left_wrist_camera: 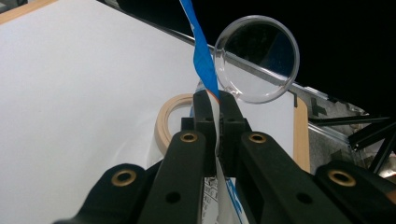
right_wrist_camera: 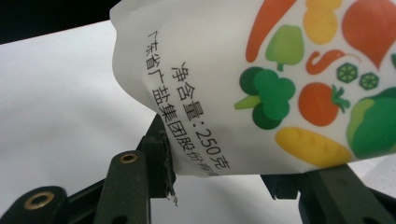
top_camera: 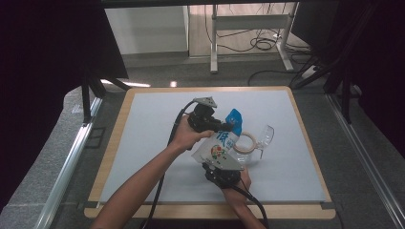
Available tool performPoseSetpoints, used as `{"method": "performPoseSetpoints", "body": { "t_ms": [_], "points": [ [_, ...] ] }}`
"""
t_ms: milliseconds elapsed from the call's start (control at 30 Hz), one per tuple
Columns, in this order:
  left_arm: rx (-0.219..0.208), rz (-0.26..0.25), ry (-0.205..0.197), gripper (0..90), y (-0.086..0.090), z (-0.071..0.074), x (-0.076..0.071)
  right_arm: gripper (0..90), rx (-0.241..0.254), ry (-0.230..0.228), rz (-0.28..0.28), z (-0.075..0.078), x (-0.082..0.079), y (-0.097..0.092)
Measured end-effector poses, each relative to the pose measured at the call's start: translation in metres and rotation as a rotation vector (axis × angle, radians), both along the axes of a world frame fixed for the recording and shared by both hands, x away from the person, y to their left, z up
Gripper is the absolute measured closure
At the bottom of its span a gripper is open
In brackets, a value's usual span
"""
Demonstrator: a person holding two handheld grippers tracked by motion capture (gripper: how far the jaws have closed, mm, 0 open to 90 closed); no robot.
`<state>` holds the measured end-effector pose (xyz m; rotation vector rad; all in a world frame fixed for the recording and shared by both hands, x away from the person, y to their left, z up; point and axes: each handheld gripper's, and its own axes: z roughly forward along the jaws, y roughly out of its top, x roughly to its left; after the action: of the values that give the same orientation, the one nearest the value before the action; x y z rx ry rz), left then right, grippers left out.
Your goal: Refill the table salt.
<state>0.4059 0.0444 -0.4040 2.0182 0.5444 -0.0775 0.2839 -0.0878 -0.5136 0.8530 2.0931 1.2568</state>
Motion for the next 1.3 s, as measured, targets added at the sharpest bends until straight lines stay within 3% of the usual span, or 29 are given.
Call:
{"method": "performPoseSetpoints", "body": {
  "t_ms": [567, 1300],
  "points": [
    [0.016, -0.021, 0.014, 89.9, -0.01, 0.002, 0.005, 53.1, 0.012, 0.012, -0.034, 0.008, -0.003, 0.003],
    [0.043, -0.031, 0.02, 89.9, -0.015, 0.003, 0.01, 53.6, 0.036, 0.024, -0.016, 0.013, -0.003, 0.001]
  ]
}}
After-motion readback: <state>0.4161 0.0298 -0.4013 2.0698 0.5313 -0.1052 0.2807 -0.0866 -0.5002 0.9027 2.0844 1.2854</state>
